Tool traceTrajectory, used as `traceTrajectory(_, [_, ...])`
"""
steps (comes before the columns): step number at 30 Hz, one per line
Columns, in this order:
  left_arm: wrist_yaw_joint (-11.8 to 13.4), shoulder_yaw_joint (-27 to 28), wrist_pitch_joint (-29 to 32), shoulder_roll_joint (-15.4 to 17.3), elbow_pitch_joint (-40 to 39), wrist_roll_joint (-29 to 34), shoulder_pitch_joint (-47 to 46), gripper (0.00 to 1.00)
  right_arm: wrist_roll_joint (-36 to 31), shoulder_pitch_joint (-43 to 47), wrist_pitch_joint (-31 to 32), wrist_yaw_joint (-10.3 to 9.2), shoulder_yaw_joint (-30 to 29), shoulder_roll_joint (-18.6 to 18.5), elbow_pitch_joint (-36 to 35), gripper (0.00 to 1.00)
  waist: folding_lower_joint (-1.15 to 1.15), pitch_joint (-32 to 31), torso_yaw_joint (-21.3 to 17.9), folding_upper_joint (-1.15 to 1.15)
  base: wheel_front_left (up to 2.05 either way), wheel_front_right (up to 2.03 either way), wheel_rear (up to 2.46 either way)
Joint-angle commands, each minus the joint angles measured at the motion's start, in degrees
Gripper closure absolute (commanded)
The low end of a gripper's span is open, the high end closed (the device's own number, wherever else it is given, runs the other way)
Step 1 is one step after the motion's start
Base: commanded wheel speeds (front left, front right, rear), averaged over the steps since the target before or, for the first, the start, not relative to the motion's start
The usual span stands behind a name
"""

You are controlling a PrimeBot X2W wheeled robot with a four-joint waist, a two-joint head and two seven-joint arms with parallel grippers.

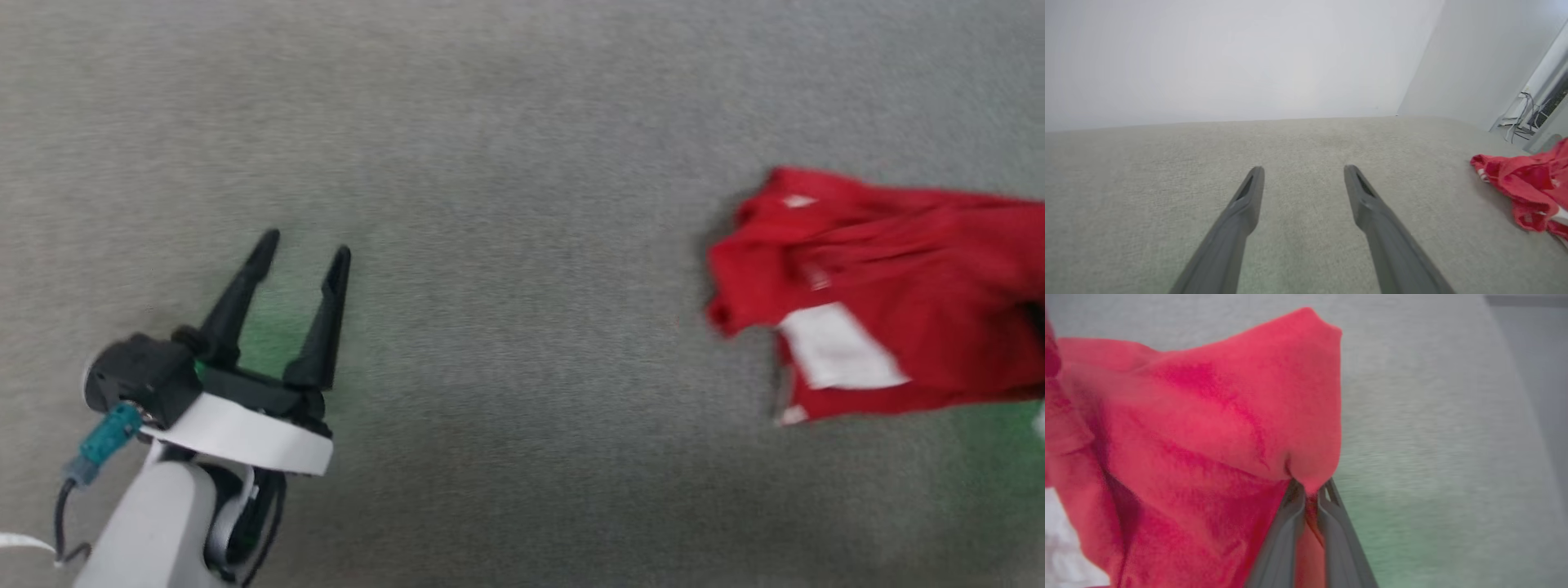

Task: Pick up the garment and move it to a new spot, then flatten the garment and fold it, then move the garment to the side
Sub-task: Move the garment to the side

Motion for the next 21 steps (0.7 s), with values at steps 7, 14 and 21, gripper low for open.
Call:
traceTrajectory(7, [0.1,-2.5,-0.3,4.3,-2.4,0.6,-7.8,0.00,-6.0,-5.8,-6.3,-0.22,-13.8,-1.1,3.2,1.00,0.00,7.6,-5.8,0.00,0.00,0.00,0.00])
traceTrajectory(14, [0.1,-5.8,-0.3,7.8,-3.9,1.2,-17.8,0.00,-14.4,-15.4,-13.7,-0.23,-22.9,-0.4,10.7,1.00,0.00,13.2,-6.0,0.00,0.00,0.00,0.00])
traceTrajectory(21, [0.1,-7.6,-0.3,9.3,-5.0,1.1,-23.3,0.00,-22.0,-24.0,-18.4,-0.23,-25.6,0.1,18.9,1.00,0.00,16.5,-5.1,0.00,0.00,0.00,0.00])
